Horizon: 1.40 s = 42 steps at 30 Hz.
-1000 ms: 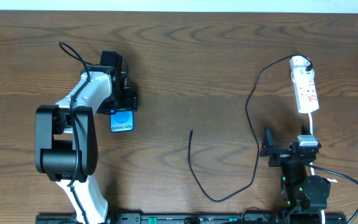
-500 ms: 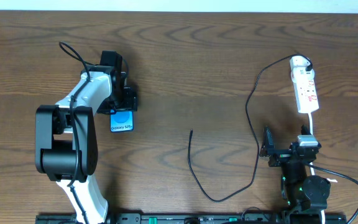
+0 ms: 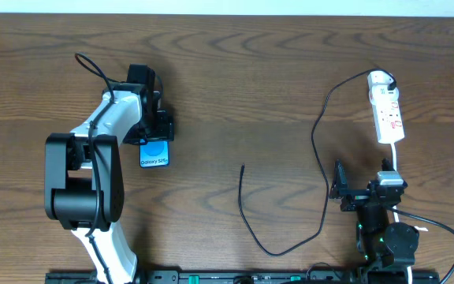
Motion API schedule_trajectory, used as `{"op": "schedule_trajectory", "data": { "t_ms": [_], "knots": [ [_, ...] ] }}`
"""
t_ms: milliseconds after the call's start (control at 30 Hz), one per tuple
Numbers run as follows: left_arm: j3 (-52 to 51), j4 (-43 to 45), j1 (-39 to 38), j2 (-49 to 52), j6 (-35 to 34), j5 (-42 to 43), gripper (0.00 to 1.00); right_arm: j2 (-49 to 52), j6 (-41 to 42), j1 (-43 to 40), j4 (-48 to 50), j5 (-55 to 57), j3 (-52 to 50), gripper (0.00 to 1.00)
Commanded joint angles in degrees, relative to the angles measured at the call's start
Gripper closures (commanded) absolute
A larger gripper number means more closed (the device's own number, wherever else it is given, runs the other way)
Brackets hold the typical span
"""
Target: Plug charger to phone and switch on socket
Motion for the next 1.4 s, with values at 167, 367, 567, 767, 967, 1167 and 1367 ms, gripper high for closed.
{"op": "schedule_trajectory", "data": {
  "t_ms": [167,367,567,767,967,1167,1367],
  "knots": [
    [-1.3,0.0,0.1,1.8,0.3,-1.6,0.23,-0.2,0.5,0.4,-0.1,0.2,-0.2,0.01],
    [-1.3,0.0,0.1,1.8,0.3,-1.6,0.24,-0.2,0.5,0.4,-0.1,0.2,-0.2,0.01],
    [-1.3,0.0,0.1,1.8,0.3,-1.6,0.26,-0.2,0.5,0.4,-0.1,0.2,-0.2,0.01],
    [-1.3,0.0,0.1,1.8,0.3,-1.6,0.29,-0.2,0.5,0.4,-0.1,0.2,-0.2,0.01],
    [-1.3,0.0,0.1,1.8,0.3,-1.6,0.34,-0.2,0.5,0.4,-0.1,0.2,-0.2,0.01],
    [-1.3,0.0,0.1,1.8,0.3,-1.6,0.44,-0.2,0.5,0.4,-0.1,0.2,-0.2,0.01],
    [-1.3,0.0,0.1,1.8,0.3,-1.6,0.64,-0.2,0.5,0.4,-0.1,0.2,-0.2,0.01]
  ]
}}
